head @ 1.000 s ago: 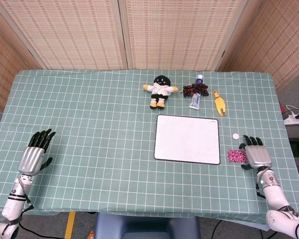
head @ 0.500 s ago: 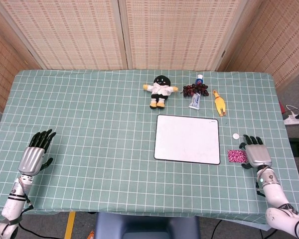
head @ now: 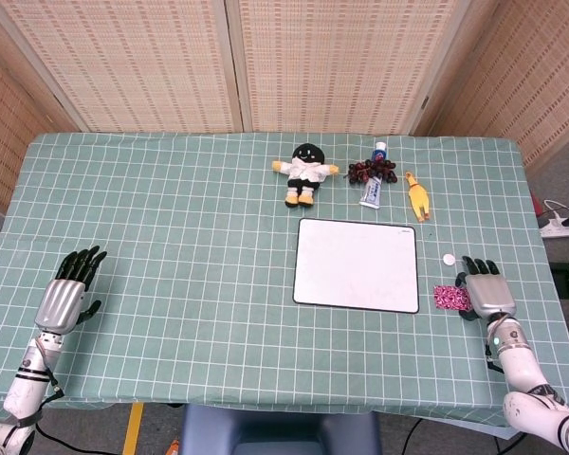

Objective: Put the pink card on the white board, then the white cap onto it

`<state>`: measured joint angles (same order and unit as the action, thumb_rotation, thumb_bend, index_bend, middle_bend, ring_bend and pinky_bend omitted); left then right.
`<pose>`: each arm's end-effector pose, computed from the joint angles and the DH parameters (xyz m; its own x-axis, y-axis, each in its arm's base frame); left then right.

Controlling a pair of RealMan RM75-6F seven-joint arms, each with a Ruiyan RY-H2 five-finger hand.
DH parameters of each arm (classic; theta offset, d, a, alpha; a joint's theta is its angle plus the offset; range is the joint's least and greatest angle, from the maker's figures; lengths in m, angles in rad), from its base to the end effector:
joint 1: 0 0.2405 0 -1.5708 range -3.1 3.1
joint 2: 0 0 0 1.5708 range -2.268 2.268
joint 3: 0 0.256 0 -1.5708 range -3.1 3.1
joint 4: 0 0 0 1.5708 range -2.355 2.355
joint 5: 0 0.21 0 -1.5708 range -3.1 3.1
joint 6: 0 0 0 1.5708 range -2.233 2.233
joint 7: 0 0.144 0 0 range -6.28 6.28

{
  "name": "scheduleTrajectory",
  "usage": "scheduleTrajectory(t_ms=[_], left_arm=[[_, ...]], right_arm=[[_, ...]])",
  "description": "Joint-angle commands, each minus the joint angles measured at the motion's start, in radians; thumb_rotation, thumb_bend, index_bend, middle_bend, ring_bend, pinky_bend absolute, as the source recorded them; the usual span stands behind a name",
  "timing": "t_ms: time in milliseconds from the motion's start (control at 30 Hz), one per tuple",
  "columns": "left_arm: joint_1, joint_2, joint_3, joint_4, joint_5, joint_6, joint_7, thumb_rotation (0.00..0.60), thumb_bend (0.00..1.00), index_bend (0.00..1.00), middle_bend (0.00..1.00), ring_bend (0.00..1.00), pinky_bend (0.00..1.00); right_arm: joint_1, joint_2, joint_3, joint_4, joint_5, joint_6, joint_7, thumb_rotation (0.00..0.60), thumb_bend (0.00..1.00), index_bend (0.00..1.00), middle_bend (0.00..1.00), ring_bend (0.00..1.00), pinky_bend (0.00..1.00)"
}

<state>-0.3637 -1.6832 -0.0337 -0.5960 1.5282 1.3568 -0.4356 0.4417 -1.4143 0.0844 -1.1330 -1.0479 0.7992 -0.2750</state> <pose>-0.3611 0.2925 0.0646 0.4187 -0.0036 0.9081 0.8923 -0.1841 -0.4121 -0.3757 -0.3004 0.0604 0.5640 -0.4614 0.6849 -0.7563 0.0445 0.6527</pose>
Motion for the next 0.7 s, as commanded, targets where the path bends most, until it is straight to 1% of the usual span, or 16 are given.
scheduleTrajectory(t_ms=[33, 233, 367, 500, 600, 700], left_arm=[[0.000, 0.000, 0.000, 0.000, 0.001, 0.001, -0.001, 0.600, 0.22, 0.00, 0.00, 0.00, 0.00], [-0.001, -0.001, 0.000, 0.002, 0.000, -0.003, -0.001, 0.600, 0.22, 0.00, 0.00, 0.00, 0.00], [-0.003, -0.002, -0.001, 0.003, -0.002, -0.006, -0.001, 0.600, 0.22, 0.00, 0.00, 0.00, 0.00], [-0.003, -0.001, -0.004, 0.003, -0.004, -0.007, 0.002, 0.600, 0.22, 0.00, 0.00, 0.00, 0.00], [-0.001, -0.001, -0.004, 0.003, -0.004, 0.002, 0.008, 0.600, 0.22, 0.00, 0.00, 0.00, 0.00], [0.001, 0.001, -0.006, 0.003, -0.006, 0.003, 0.006, 0.600, 0.22, 0.00, 0.00, 0.00, 0.00]], right_arm=[[0.000, 0.001, 0.000, -0.002, -0.001, 0.002, 0.003, 0.600, 0.24, 0.39, 0.00, 0.00, 0.00], [-0.003, 0.023, 0.005, -0.040, -0.021, 0.025, 0.026, 0.600, 0.24, 0.39, 0.00, 0.00, 0.00], [0.005, 0.059, 0.020, -0.103, -0.040, 0.049, 0.036, 0.600, 0.25, 0.39, 0.00, 0.00, 0.00], [0.047, 0.091, 0.065, -0.181, -0.041, 0.052, 0.036, 0.600, 0.25, 0.39, 0.00, 0.00, 0.00], [0.094, 0.093, 0.098, -0.222, -0.018, 0.027, 0.017, 0.600, 0.26, 0.39, 0.00, 0.00, 0.00], [0.140, 0.083, 0.120, -0.251, 0.018, 0.006, -0.019, 0.600, 0.27, 0.39, 0.00, 0.00, 0.00]])
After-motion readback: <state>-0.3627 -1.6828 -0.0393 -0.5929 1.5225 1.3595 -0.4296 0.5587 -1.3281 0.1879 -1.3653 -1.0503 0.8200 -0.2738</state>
